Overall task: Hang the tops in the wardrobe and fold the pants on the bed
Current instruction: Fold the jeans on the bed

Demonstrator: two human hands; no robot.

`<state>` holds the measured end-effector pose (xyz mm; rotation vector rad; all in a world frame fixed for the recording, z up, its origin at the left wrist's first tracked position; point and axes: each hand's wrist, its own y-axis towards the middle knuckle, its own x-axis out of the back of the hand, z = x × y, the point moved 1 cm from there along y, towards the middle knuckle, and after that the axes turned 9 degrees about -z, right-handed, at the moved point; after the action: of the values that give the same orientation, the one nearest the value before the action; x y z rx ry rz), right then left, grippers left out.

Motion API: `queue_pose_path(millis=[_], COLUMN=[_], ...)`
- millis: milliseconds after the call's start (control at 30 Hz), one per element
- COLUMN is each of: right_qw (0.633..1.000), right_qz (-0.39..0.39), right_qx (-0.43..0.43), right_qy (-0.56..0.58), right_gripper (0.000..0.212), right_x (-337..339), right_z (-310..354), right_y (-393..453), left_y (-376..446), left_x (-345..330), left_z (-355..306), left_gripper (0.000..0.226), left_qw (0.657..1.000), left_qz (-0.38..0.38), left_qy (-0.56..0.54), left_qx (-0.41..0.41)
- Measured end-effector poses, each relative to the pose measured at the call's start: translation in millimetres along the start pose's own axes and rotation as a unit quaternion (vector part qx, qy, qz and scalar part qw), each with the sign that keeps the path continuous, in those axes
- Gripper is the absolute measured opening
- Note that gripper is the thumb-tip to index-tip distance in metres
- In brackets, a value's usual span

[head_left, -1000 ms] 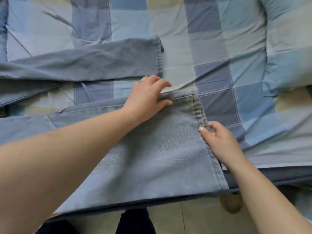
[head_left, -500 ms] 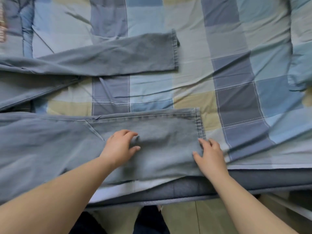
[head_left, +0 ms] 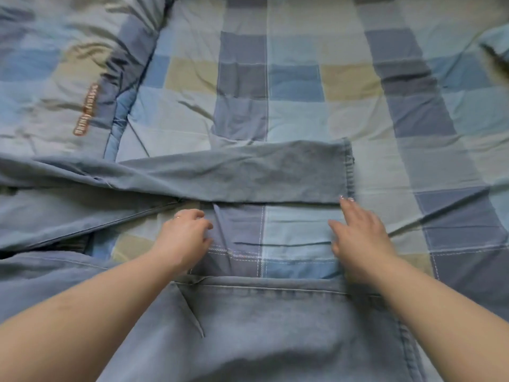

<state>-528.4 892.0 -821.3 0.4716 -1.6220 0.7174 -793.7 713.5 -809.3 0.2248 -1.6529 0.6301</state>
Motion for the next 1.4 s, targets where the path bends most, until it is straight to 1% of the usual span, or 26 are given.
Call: queue_pose_path(millis=[100,167,200,233,300,367,400,467,533,600,700,767,833,900,967,1033,1067,1167,1233,1300,1367,1400], right_qw=[0.997,0.994,0.994,0.996,0.994,0.965,0.948,0.929,0.928,0.943,0.974,0.983,0.991,0.998,0.997,0.992,0.99,0.988,0.985,0.983,0.977,0.974], right_qz=[0.024,0.028,0.017,-0.007,-0.102,-0.226,-0.262,-0.302,-0.321,-0.305,-0.22,-0.176,-0.126,-0.065,0.014,0.079,0.093,0.077,0.058,0.033,0.01,0.014], right_qx=[0.003,0.0,0.003,0.013,0.028,0.026,0.014,0.018,0.034,0.026,-0.045,-0.06,-0.043,0.007,0.055,0.085,0.084,0.085,0.102,0.116,0.156,0.179], right_qy=[-0.075,-0.104,-0.105,-0.084,0.005,0.13,0.181,0.214,0.188,0.129,0.032,0.009,-0.004,-0.026,-0.044,-0.058,-0.065,-0.099,-0.13,-0.137,-0.142,-0.141], right_gripper=[0.047,0.048,0.048,0.047,0.034,0.023,0.024,0.032,0.036,0.044,0.061,0.065,0.06,0.047,0.038,0.037,0.038,0.045,0.049,0.045,0.035,0.031], right_x=[-13,-19,-20,-19,-6,17,33,68,98,121,132,123,101,71,42,18,15,6,0,-1,2,4], right_z=[-2,0,2,8,13,12,10,3,-5,-10,-9,-4,0,4,7,14,16,22,25,21,12,8], right_y=[31,44,46,48,49,48,49,60,83,119,168,178,172,156,140,131,129,131,132,127,112,100], left_y=[18,27,31,34,36,39,41,50,66,85,107,114,113,107,99,94,93,90,87,83,73,65], left_x=[-9,-15,-17,-19,-18,-11,-5,13,32,46,55,47,33,16,3,-11,-15,-26,-29,-24,-16,-13], left_z=[12,15,15,17,14,7,3,-3,-7,-11,-16,-15,-12,-8,-4,1,2,3,1,1,0,1], left_gripper=[0.037,0.042,0.045,0.051,0.065,0.072,0.072,0.073,0.076,0.079,0.082,0.078,0.067,0.046,0.027,0.028,0.032,0.04,0.038,0.032,0.025,0.02], left_qw=[0.999,0.999,1.0,1.0,0.999,0.994,0.989,0.976,0.97,0.972,0.981,0.986,0.992,0.995,0.995,0.994,0.993,0.99,0.986,0.978,0.968,0.961], left_qz=[0.035,0.035,0.026,0.016,-0.001,-0.038,-0.074,-0.142,-0.168,-0.164,-0.131,-0.098,-0.057,-0.033,-0.029,-0.031,-0.046,-0.088,-0.125,-0.176,-0.195,-0.196], left_qy=[0.023,0.017,0.012,0.004,-0.03,-0.099,-0.129,-0.159,-0.169,-0.165,-0.144,-0.131,-0.111,-0.092,-0.066,-0.023,-0.005,0.032,0.029,-0.006,-0.047,-0.076], left_qx=[0.007,0.003,-0.003,-0.008,-0.019,-0.021,-0.028,-0.046,-0.045,-0.032,-0.017,-0.011,-0.012,-0.035,-0.073,-0.1,-0.104,-0.101,-0.105,-0.109,-0.15,-0.181])
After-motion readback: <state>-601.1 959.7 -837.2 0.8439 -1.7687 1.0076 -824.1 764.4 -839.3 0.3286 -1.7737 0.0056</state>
